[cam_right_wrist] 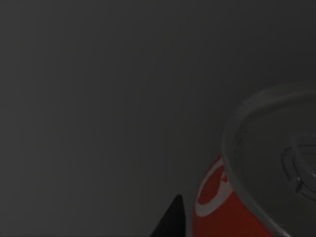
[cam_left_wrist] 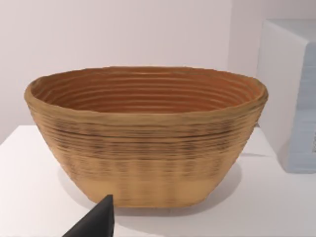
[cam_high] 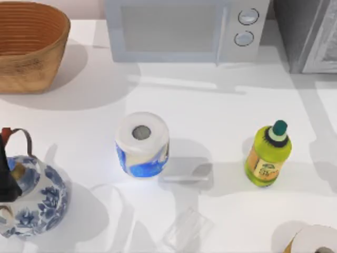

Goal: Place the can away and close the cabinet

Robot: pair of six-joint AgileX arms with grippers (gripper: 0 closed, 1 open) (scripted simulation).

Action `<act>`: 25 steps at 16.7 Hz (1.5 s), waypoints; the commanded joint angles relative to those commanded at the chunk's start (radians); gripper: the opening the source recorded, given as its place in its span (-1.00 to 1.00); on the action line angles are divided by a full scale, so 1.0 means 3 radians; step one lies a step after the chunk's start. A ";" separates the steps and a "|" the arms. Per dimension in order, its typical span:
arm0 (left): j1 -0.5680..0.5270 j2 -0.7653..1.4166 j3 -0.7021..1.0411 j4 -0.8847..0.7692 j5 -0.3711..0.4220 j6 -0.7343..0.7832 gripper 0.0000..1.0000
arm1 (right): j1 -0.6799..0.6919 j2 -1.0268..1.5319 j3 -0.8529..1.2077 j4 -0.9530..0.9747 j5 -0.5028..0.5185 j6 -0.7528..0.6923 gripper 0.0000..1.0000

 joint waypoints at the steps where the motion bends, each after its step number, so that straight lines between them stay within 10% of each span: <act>1: 0.0000 0.0000 0.0000 0.0000 0.0000 0.0000 1.00 | 0.0000 0.0000 0.0000 0.0000 0.0000 0.0000 -0.70; 12: 0.0000 0.0000 0.0000 0.0000 0.0000 0.0000 1.00 | 0.0000 0.0000 0.0000 0.0000 0.0000 0.0000 0.96; 25: 0.0000 0.0000 0.0000 0.0000 0.0000 0.0000 1.00 | -0.0005 -0.0183 -0.0203 0.0092 -0.0037 -0.0039 1.00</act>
